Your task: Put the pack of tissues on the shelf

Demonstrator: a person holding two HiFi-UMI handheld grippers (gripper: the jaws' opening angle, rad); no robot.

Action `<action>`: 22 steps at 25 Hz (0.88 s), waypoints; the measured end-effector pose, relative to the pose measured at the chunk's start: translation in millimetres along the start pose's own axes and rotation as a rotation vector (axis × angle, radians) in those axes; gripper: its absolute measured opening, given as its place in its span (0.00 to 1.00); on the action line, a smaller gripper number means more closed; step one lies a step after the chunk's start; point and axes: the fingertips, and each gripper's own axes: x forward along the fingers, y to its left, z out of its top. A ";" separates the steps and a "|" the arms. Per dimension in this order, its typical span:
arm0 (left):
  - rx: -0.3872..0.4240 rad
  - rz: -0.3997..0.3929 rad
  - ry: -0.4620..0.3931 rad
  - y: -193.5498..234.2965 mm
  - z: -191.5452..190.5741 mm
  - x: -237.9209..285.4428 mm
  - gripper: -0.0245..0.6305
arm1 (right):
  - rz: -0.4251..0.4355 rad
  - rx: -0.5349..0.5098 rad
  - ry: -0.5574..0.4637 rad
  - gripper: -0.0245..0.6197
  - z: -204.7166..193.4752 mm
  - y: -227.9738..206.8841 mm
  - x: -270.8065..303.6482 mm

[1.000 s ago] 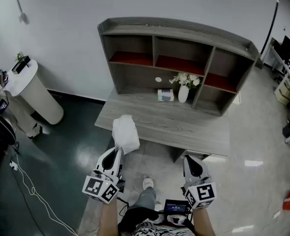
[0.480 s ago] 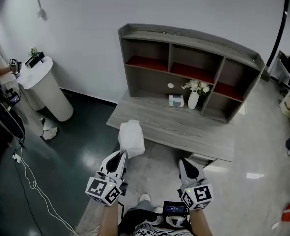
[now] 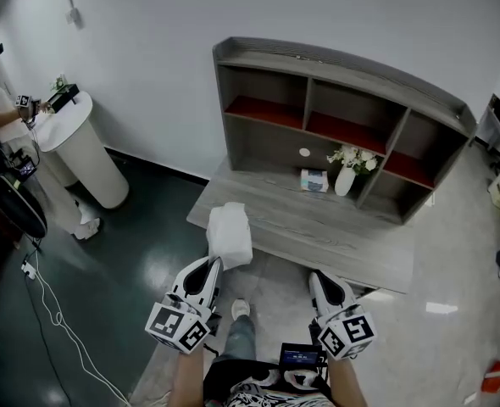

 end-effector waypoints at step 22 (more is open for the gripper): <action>-0.045 -0.292 0.016 209.4 26.9 263.2 0.05 | -0.211 -0.070 0.030 0.05 30.5 -100.6 285.0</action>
